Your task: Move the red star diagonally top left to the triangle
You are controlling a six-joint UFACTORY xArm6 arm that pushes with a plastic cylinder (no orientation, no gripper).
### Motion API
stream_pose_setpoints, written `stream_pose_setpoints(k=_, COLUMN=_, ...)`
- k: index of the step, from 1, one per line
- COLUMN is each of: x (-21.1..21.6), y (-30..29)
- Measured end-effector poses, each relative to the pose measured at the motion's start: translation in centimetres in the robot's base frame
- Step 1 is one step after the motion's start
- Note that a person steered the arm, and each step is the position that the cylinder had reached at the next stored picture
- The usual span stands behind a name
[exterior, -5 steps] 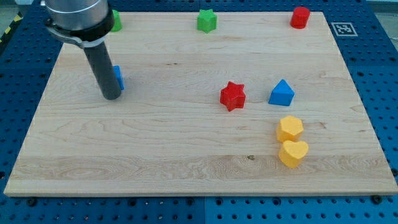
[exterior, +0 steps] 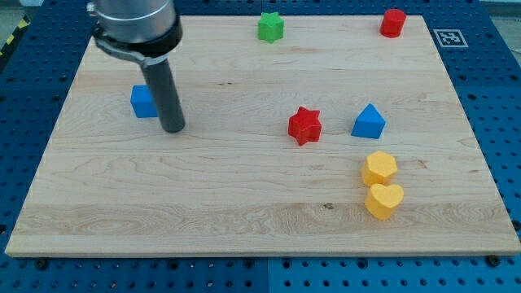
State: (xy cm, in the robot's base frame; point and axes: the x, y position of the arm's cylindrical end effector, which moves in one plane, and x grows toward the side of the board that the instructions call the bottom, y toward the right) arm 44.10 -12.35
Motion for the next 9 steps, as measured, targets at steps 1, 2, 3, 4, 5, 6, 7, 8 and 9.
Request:
stream_pose_setpoints(k=1, x=-2.3, y=0.3)
stream_pose_setpoints(k=2, x=-4.5, y=0.3)
stream_pose_setpoints(k=3, x=-4.7, y=0.3)
stream_pose_setpoints(k=4, x=-4.7, y=0.5)
stream_pose_setpoints(k=5, x=-4.7, y=5.2)
stream_pose_setpoints(k=6, x=-4.7, y=7.8)
stream_pose_setpoints(k=7, x=-4.3, y=8.6)
stream_pose_setpoints(k=8, x=-0.7, y=11.1)
stream_pose_setpoints(k=9, x=3.0, y=11.6)
